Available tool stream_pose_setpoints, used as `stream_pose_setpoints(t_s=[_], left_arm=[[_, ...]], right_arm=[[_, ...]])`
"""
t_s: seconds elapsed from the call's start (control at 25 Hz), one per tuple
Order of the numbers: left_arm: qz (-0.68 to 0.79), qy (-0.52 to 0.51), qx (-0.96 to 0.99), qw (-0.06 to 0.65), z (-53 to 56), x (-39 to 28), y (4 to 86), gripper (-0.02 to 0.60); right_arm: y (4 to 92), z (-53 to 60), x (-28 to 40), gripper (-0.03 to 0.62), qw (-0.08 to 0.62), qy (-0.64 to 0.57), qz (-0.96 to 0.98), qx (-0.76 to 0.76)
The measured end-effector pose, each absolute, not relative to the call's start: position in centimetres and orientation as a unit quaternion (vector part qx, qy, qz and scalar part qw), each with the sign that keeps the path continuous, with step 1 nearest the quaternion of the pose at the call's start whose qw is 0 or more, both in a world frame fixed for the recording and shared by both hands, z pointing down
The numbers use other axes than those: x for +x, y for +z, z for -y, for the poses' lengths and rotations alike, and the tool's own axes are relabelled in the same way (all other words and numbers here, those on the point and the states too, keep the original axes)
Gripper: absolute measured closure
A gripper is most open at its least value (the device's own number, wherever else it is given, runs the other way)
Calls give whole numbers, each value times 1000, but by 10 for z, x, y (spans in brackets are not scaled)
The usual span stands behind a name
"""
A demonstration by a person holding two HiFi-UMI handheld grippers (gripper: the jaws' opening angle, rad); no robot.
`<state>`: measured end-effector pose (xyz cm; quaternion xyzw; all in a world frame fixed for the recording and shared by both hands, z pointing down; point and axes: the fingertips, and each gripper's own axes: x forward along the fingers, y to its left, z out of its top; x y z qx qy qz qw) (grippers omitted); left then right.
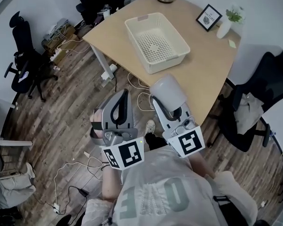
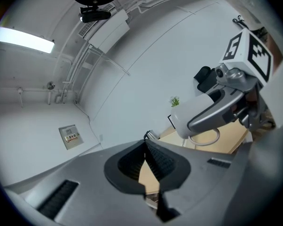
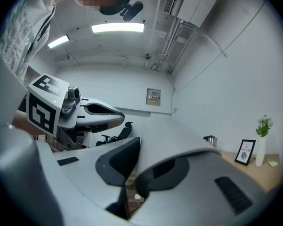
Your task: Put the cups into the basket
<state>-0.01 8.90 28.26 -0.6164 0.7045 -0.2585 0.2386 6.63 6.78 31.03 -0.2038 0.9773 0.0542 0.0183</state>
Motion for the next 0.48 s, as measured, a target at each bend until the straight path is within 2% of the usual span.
stream_pose_setpoints(t_s=[0.48], left_arm=[[-707, -249, -622, 228, 40, -80, 276, 572]], right_arm=[[303, 63, -1, 545, 15, 47, -974, -219]])
